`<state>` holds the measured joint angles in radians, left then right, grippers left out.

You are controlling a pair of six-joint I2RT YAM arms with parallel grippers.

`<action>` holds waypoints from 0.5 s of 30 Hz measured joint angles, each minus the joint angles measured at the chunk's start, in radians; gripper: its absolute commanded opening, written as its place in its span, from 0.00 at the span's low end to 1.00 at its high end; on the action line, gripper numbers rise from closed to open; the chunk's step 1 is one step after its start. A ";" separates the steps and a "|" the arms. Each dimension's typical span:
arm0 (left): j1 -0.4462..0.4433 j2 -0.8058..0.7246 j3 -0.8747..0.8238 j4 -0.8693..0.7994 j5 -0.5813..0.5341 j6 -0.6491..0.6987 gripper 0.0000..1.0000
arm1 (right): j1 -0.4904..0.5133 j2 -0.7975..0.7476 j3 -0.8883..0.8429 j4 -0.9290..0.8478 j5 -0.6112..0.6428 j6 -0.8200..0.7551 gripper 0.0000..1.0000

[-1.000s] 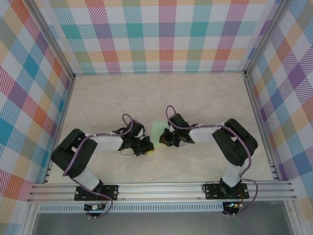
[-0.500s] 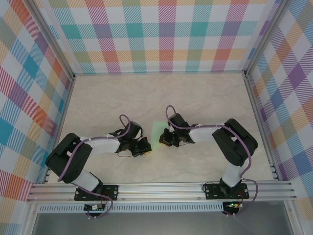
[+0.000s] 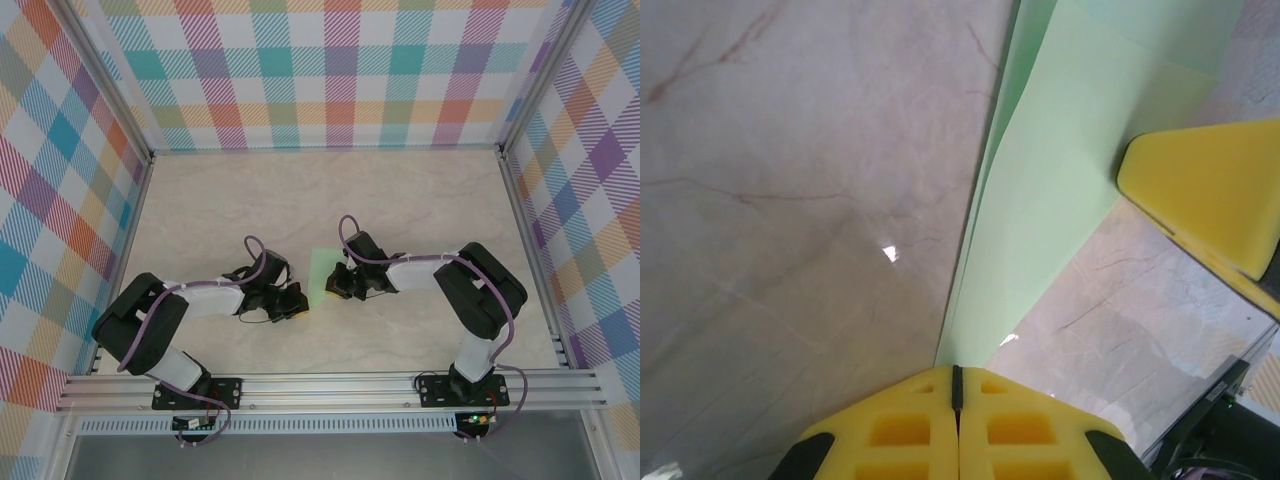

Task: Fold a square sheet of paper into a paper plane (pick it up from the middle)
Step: Third fold the triangle at the center of the table.

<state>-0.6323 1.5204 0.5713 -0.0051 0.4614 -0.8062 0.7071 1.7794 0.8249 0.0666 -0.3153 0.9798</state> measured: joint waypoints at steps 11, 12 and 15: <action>0.000 -0.014 0.023 -0.096 0.000 0.061 0.05 | 0.000 0.000 0.000 -0.001 0.000 0.000 0.05; 0.000 -0.015 0.027 -0.105 0.000 0.063 0.05 | 0.000 0.000 0.000 -0.001 0.000 0.000 0.05; 0.000 -0.033 0.031 -0.128 -0.006 0.059 0.05 | 0.000 0.000 0.000 -0.001 0.000 0.000 0.05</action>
<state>-0.6327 1.4876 0.6022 -0.1329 0.4557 -0.7475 0.7071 1.7794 0.8249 0.0654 -0.3149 0.9794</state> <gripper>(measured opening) 0.052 0.045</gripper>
